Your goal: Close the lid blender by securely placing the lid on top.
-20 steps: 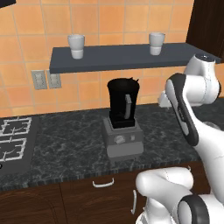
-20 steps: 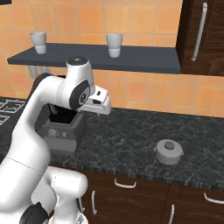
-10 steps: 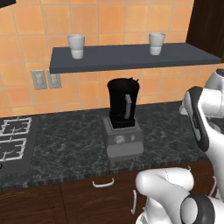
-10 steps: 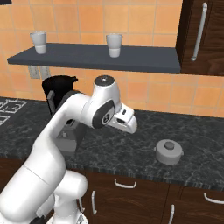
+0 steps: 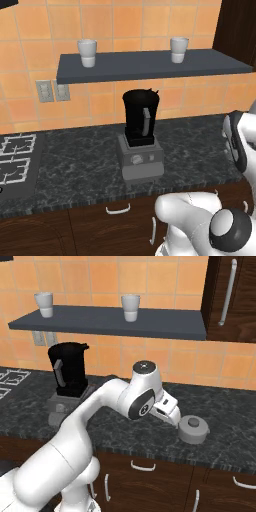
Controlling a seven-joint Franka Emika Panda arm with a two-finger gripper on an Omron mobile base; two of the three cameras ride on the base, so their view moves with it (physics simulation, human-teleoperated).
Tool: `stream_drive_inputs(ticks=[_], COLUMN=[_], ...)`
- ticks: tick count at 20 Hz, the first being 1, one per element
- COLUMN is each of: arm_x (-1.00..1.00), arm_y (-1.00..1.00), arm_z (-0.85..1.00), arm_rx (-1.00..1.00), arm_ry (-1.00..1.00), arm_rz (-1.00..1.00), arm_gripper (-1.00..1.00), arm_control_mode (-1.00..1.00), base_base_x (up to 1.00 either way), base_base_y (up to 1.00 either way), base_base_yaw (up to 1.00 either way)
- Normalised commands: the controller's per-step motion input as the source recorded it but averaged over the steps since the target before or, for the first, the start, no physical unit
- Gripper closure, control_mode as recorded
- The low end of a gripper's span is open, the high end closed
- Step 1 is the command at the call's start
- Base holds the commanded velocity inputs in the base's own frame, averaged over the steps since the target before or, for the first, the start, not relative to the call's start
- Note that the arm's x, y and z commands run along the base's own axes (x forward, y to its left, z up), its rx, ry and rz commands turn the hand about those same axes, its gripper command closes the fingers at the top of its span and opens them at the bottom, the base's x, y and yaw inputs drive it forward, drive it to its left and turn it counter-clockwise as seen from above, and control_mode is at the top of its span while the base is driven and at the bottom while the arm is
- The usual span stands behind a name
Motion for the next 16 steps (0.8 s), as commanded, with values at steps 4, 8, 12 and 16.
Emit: stream_drive_inputs(ticks=[4, 8, 12, 16], arm_x=[0.22, 0.27, 0.32, 0.37], arm_y=[-0.6, -0.47, -0.38, -0.28], arm_z=[-0.27, -0.18, -0.09, -0.04], arm_rx=[0.0, 0.0, 0.0, 0.0], arm_ry=[0.0, 0.0, 0.0, 0.0], arm_rz=[-0.02, 0.0, 0.0, 0.0], arm_gripper=[-1.0, -1.0, -1.0, -1.0], arm_control_mode=[-1.0, -1.0, -1.0, -1.0], base_base_x=[0.0, 0.0, 0.0, 0.0], base_base_y=[0.0, 0.0, 0.0, 0.0], base_base_yaw=[0.0, 0.0, 0.0, 0.0])
